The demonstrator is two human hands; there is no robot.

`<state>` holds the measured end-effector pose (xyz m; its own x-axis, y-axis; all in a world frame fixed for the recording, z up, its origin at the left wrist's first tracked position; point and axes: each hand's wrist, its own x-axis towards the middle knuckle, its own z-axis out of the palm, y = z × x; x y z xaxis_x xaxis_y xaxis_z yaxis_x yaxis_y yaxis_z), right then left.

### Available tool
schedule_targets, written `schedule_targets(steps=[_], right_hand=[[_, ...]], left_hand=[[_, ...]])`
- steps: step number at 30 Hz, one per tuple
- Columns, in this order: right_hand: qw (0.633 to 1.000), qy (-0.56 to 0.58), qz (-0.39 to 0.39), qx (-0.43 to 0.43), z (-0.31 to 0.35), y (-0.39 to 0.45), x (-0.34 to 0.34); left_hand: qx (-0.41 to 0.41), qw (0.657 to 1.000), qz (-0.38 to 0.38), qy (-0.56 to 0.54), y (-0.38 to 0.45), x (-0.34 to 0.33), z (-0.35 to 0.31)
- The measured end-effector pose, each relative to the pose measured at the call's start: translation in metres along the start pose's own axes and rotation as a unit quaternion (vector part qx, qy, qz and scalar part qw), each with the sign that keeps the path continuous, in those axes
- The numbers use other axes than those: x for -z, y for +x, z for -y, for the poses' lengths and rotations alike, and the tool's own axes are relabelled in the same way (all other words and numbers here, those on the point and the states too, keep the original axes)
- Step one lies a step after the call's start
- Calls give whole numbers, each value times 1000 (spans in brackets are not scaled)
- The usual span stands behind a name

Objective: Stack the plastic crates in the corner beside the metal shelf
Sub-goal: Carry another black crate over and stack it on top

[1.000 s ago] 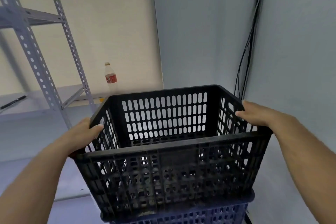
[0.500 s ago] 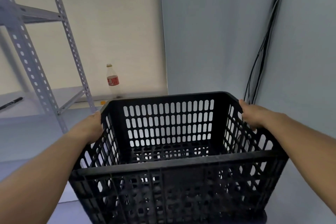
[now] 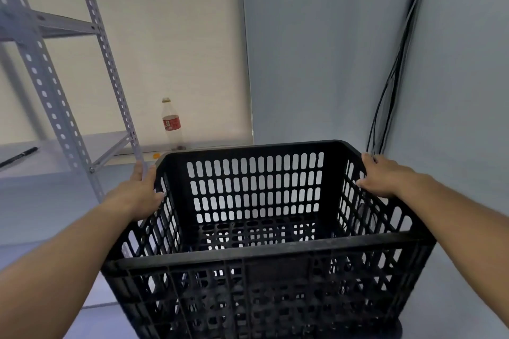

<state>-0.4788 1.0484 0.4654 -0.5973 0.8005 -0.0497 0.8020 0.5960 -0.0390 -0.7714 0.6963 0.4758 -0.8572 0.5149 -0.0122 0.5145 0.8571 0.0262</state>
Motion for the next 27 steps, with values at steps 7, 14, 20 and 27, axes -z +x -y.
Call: schedule_targets(steps=[7,14,20,27], right_hand=[[997,-40,-15,69,6,6,14],[998,0,5,68,3,11,-5],[998,9,3,62,-3,13,-10],[996,-55,4,68,5,-2,-2]], left_hand=[[-40,991,-22,129,1,5,-18],[-35,990,6,137,10,-10,-15],[-41,993,1,113,9,-11,-16],[-59,991,12,118,0,-3,-18]])
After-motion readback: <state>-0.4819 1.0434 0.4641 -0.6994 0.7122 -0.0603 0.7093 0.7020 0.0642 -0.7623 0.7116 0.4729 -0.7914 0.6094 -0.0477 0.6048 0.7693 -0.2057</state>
